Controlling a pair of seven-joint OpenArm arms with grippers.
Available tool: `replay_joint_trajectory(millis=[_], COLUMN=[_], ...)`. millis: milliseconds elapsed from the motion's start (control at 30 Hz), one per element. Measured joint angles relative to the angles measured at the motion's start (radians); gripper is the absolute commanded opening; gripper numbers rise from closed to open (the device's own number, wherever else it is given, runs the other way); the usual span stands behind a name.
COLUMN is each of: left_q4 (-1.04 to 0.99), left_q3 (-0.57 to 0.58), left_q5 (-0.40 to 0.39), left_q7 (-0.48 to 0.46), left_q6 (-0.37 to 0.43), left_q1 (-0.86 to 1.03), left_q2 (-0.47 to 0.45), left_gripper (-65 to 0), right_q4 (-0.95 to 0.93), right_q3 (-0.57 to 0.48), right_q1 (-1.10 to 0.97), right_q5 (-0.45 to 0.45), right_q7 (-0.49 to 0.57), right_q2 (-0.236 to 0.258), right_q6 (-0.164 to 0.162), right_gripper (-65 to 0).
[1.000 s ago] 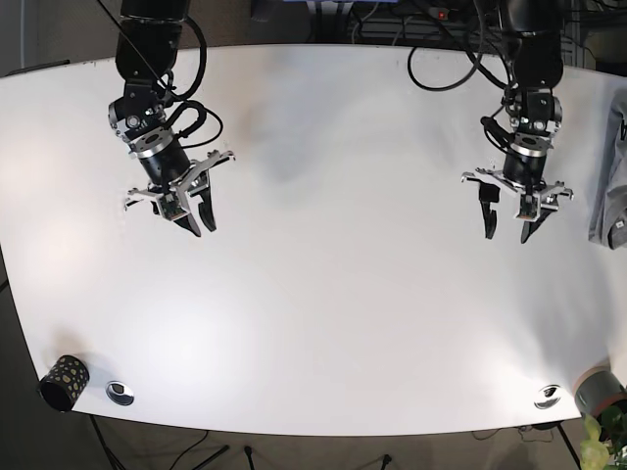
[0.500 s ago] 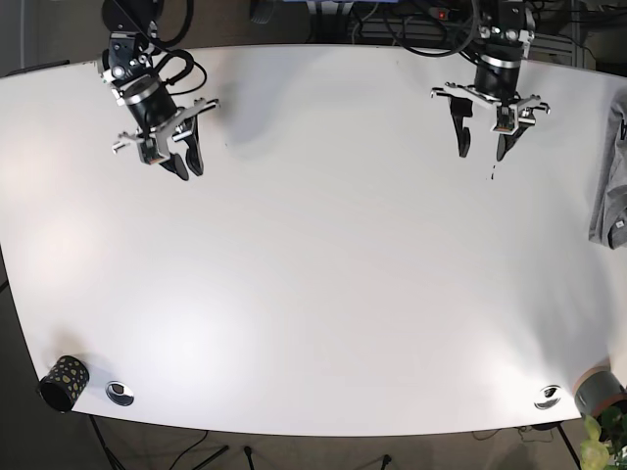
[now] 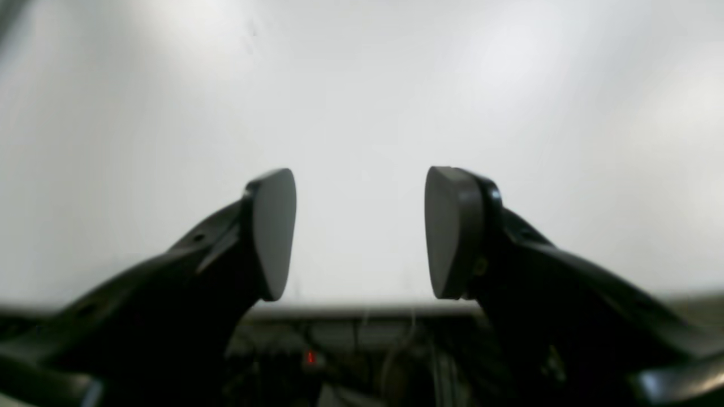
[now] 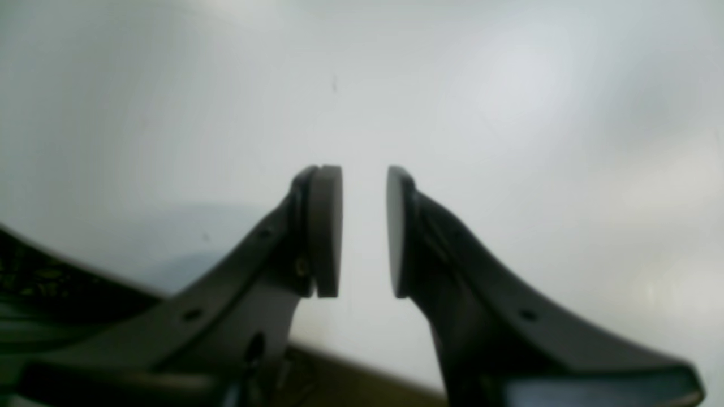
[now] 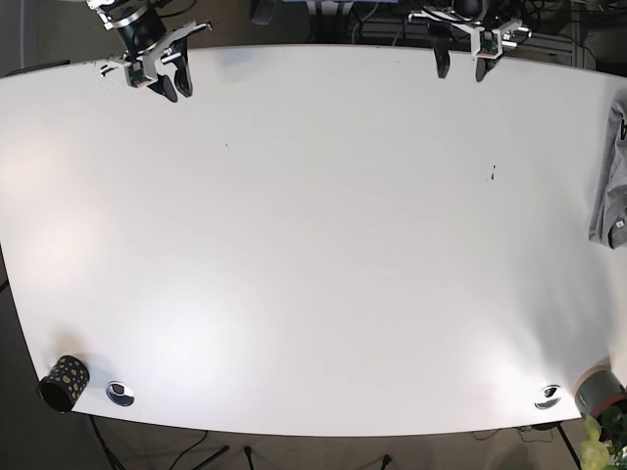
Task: Fold the T-shirt properly
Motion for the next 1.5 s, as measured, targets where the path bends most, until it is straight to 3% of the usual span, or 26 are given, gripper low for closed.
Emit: replay_joint_trajectory(millis=[133, 300, 600, 667, 767, 833, 1300, 1500], left_q4=[0.003, -0.001, -0.211, -0.304, -0.428, -0.497, -1.102, -1.396], left_q3=[-0.002, 0.0, -0.002, 0.0, -0.002, -0.003, -0.004, -0.006], left_q5=[-0.002, -0.003, -0.002, -0.003, -0.003, -0.003, -0.006, -0.006], left_q7=[-0.003, 0.001, -0.002, 0.008, -0.005, -0.019, -0.016, -0.024], left_q6=[0.011, 0.007, 0.013, 0.009, 0.007, 0.011, 0.011, 0.019], left_q1=[0.095, 0.181, 0.182, 0.138, 0.058, 0.008, -0.397, -0.592], left_q2=[0.004, 0.027, 0.031, 0.031, 0.027, 0.021, -0.055, -0.107], left_gripper=[-31.9, -31.9, -31.9, -31.9, -31.9, -31.9, -31.9, -31.9], right_q4=[0.015, 0.009, -0.158, -0.233, -0.341, -0.399, -0.872, -1.035], right_q3=[0.027, 0.038, -0.056, -0.09, -0.144, -0.168, -0.33, -0.412], right_q1=[-0.12, -0.241, -0.307, -0.287, -0.22, -0.176, 0.182, 0.315], right_q5=[0.061, 0.068, 0.065, 0.065, 0.069, 0.069, 0.071, 0.071], right_q7=[0.011, 0.001, 0.0, 0.004, 0.009, 0.013, 0.021, 0.028], right_q2=[0.005, 0.006, 0.014, 0.033, 0.055, 0.061, 0.063, 0.061], right_q6=[0.011, 0.008, 0.006, 0.017, -0.009, 0.0, -0.006, -0.063], right_gripper=[-52.6, -52.6, -52.6, -52.6, -52.6, -52.6, -52.6, -52.6])
